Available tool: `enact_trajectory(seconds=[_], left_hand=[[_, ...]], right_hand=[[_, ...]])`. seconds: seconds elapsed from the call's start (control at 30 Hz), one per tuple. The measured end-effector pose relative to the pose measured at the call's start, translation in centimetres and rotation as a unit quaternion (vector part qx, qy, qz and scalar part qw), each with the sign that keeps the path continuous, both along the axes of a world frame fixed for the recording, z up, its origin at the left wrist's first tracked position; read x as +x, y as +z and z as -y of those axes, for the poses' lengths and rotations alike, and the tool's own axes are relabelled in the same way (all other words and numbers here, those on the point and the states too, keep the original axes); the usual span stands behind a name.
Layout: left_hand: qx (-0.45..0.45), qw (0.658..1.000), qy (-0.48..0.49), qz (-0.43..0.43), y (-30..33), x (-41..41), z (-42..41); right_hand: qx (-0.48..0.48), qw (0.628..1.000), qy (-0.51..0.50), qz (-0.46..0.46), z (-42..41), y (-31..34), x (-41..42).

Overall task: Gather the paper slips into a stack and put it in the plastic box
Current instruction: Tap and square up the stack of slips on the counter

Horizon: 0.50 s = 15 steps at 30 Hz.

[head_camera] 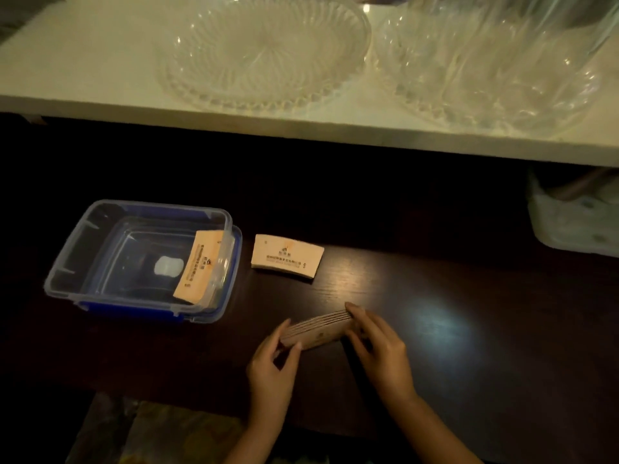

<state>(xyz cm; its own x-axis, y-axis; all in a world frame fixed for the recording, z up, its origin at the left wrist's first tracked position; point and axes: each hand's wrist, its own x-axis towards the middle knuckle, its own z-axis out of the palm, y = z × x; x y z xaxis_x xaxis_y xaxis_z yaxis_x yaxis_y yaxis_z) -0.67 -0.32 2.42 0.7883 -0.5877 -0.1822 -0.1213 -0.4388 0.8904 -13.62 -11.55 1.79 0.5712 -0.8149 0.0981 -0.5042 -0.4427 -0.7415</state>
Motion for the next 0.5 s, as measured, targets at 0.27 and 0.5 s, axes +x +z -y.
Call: enact_trajectory(seconds=[0.27, 0.5], left_hand=[[0.000, 0.997, -0.024, 0.075, 2.6, 8.3, 6.4], [0.059, 0.996, -0.045, 0.053, 1.6, 9.8, 9.1]], right_hand=[[0.263, 0.951, -0.132, 0.094, 3.9, 4.0, 8.4], [0.368, 0.913, -0.164, 0.060, 5.9, 1.6, 10.5]])
